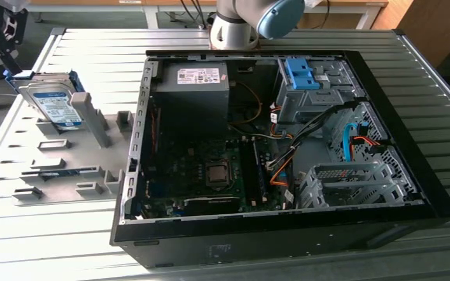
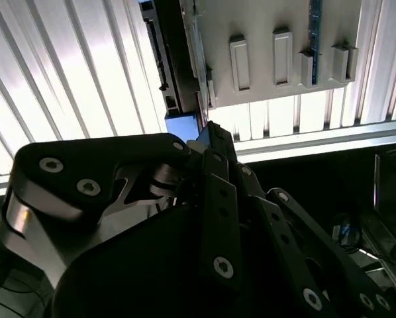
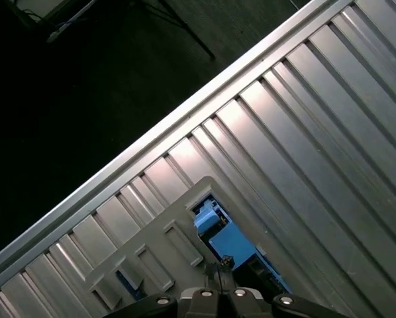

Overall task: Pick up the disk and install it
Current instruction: 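Pick up the disk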

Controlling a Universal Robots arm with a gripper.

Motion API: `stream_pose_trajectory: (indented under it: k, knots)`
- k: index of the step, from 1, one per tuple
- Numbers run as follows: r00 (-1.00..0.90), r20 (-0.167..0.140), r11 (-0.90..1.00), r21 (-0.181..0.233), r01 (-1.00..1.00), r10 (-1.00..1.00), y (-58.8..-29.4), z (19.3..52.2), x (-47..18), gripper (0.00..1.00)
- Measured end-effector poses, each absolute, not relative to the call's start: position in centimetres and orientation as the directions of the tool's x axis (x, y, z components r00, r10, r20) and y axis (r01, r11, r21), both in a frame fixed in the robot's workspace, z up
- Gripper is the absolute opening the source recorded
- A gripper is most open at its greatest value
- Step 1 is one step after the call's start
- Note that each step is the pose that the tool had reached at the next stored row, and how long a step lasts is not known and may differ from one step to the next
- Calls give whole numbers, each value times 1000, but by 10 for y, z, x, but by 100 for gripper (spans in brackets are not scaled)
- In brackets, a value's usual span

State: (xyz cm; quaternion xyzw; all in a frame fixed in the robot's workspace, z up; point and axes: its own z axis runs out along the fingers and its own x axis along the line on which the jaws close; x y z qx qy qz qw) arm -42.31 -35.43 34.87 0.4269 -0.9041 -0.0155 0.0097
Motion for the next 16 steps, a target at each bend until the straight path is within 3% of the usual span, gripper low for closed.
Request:
stream_pose_trajectory:
  k: [16]
  knots:
    - [-535,-1,535,32,-844,-845,-333,346,-423,11]
